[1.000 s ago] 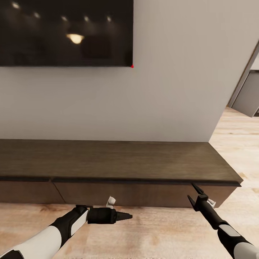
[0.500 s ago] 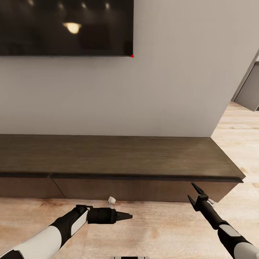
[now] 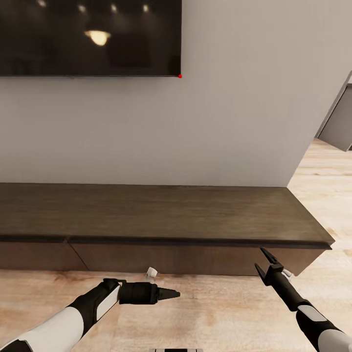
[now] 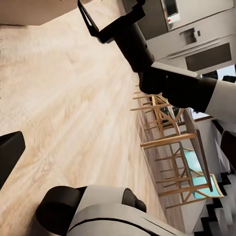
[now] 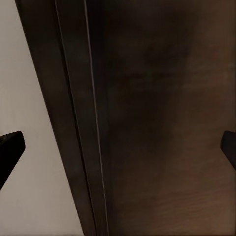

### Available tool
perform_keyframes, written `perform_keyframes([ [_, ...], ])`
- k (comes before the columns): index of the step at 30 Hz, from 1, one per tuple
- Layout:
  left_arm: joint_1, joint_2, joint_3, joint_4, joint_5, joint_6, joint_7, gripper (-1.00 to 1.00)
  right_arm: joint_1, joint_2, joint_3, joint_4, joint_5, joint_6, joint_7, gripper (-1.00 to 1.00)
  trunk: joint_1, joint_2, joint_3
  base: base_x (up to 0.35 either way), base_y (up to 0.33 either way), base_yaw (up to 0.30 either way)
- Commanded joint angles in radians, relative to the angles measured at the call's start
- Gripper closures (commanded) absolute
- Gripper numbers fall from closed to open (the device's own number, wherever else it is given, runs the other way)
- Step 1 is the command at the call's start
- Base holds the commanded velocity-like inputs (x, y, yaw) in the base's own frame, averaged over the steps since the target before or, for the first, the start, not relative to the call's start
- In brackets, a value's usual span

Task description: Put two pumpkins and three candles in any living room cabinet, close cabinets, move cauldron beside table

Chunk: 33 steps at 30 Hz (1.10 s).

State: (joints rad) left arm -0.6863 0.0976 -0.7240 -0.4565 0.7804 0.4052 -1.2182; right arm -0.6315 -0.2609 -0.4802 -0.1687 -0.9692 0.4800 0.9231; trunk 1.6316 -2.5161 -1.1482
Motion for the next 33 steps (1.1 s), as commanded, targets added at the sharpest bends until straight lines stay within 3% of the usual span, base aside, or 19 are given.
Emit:
perform_keyframes([
  [1,-0.001,0.001,-0.006,-0.001,0.010,0.010,-0.001,-1.00,-0.001,0.000,0.001,0.001,0.002,0.008,0.001,-1.00,0.000,0.000,-0.001,0.130,-0.012,0.000],
  [33,-0.001,0.001,-0.006,-0.001,0.010,0.010,0.000,-1.00,-0.001,0.002,0.003,-0.005,0.021,0.007,0.002,-1.00,0.000,0.000,-0.001,0.034,-0.001,0.000],
])
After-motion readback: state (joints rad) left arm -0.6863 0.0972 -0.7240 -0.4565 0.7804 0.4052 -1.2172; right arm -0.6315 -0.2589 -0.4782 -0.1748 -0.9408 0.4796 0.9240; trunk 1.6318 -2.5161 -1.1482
